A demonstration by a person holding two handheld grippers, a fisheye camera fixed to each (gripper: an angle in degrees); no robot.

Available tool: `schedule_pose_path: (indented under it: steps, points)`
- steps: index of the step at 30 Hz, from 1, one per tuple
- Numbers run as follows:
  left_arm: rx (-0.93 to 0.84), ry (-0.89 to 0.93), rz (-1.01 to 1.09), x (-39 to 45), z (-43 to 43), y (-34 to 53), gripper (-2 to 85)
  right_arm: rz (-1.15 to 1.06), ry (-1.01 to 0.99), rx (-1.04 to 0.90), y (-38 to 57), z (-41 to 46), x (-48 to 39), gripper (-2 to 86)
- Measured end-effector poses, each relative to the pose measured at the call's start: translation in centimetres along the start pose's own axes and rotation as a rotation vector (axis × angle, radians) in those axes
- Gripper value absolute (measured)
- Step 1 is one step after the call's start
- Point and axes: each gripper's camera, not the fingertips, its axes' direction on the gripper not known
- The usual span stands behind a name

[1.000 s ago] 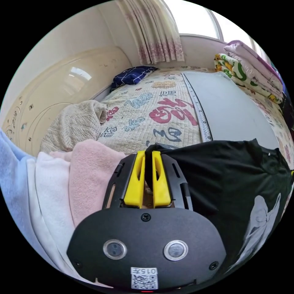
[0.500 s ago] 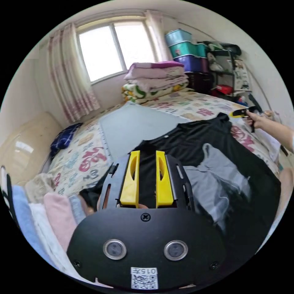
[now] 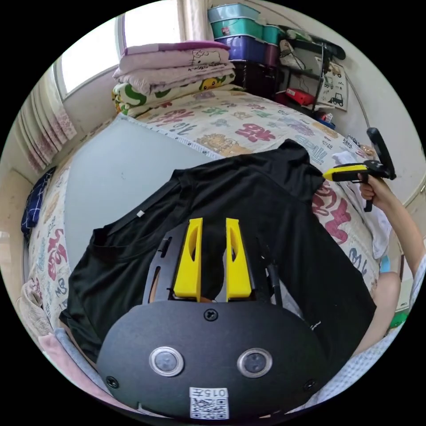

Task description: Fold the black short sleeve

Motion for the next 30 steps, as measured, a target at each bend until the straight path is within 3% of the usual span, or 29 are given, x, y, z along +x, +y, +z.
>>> schedule_pose_path:
  steps: [5, 10, 15, 20, 26, 30]
  points:
    - [0.0, 0.041, -0.044, -0.1, -0.6, 0.4, 8.4, 0.022, 0.054, 0.007, 2.9, -1.9, 0.1, 2.0]
    - [0.119, -0.056, -0.08, -2.0, -5.2, 1.8, 8.5, 0.082, -0.053, 0.105, 2.2, -2.8, 0.3, 5.0]
    - [0.062, -0.116, -0.232, -8.6, -6.8, 4.2, 8.2, -0.046, -0.075, 0.214, -2.1, -0.4, -7.3, 4.8]
    - [0.014, -0.166, -0.284, -10.7, -6.4, 8.4, 7.6, -0.175, -0.055, 0.15, -7.9, 4.9, -16.5, 1.1]
    - [0.009, -0.29, -0.31, -11.6, -5.6, 11.9, 5.9, -0.126, 0.075, -0.007, -13.1, 11.6, -21.5, -0.4]
    - [0.016, -0.347, -0.315, -12.3, -5.8, 13.1, 5.7, -0.113, 0.156, 0.057, -13.7, 12.6, -22.7, -0.5]
